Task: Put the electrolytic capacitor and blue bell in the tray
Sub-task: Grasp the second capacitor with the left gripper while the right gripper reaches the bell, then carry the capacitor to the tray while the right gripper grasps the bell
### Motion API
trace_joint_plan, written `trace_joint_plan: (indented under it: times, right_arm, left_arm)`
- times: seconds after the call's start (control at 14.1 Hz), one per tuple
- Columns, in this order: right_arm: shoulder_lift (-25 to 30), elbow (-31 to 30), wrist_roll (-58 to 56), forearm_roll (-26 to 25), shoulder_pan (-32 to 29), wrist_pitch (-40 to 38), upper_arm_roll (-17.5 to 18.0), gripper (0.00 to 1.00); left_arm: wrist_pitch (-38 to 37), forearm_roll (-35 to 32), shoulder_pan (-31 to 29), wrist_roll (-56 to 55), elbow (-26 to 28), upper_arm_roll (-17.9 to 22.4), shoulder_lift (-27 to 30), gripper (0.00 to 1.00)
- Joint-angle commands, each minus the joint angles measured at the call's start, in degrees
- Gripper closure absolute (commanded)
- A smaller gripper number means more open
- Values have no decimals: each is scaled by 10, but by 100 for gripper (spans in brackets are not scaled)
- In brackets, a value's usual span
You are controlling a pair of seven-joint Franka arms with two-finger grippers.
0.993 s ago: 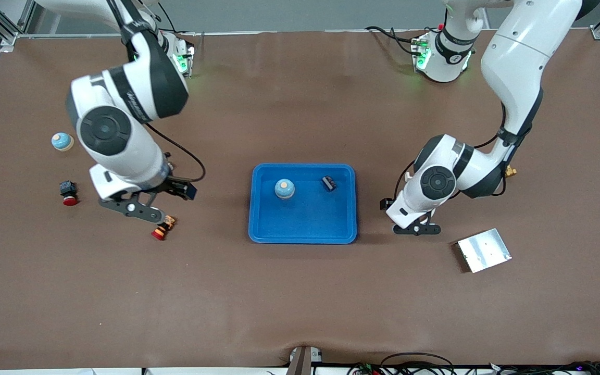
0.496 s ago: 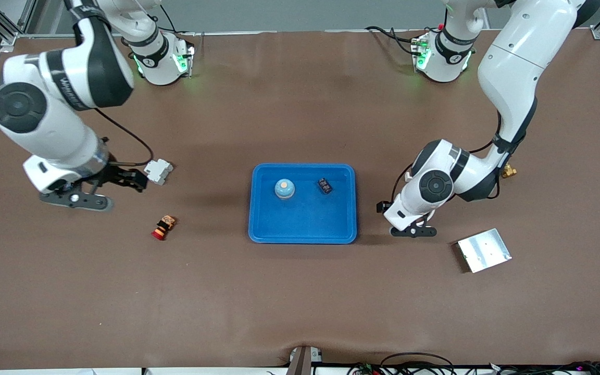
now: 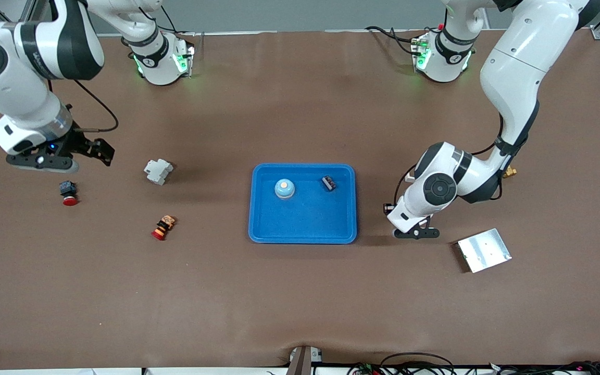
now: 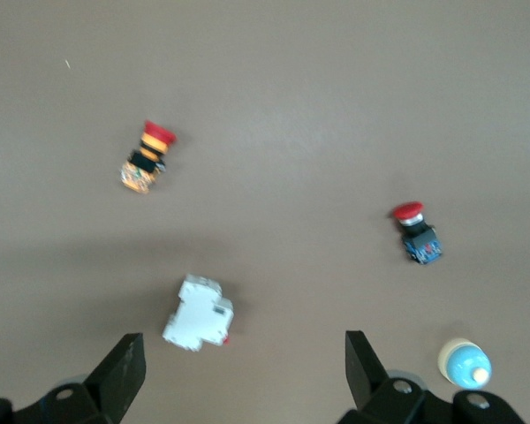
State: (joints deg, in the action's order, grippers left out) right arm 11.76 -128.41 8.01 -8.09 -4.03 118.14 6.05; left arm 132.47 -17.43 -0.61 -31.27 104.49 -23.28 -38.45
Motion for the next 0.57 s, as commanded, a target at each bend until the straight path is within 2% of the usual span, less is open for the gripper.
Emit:
trace_joint_plan:
  times: [0.0, 0.07, 0.14, 0.35, 0.5]
  right_arm:
    - [55, -63, -65, -2, -17, 11, -32, 0]
    - [62, -71, -107, -2, -16, 14, -58, 0]
    - [65, -81, -145, -2, -18, 17, -75, 0]
    - [79, -128, -247, -2, -19, 68, -167, 0]
    - [78, -143, -295, -2, -26, 85, -212, 0]
  left_arm:
    - [6, -5, -6, -6, 2, -4, 2, 94]
    - [5, -4, -7, -7, 2, -4, 5, 100]
    - [3, -3, -8, -16, 2, -4, 7, 100]
    - [-4, -3, -8, -44, -3, -7, 16, 100]
    - [-15, 0, -8, -50, -6, -10, 25, 100]
